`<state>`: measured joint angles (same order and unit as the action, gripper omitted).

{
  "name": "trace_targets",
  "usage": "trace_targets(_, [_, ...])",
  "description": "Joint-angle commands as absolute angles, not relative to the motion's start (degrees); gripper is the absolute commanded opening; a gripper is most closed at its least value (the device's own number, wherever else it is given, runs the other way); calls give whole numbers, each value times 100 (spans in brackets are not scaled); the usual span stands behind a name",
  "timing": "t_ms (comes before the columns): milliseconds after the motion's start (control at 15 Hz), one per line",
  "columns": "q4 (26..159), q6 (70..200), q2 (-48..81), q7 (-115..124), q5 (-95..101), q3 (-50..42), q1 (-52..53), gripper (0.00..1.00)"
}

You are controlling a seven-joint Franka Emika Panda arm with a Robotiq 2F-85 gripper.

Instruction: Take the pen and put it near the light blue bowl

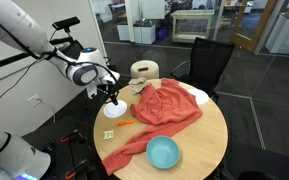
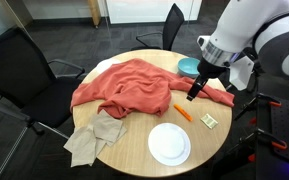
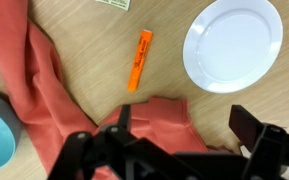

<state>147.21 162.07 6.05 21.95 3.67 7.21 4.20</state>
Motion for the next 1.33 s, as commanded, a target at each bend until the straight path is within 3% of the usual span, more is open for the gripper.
trace_targets(0, [14471, 16601, 1338, 2286, 101, 492, 569, 100])
trace_targets(1267, [13419, 16885, 3297, 2360, -923, -69, 1015, 100])
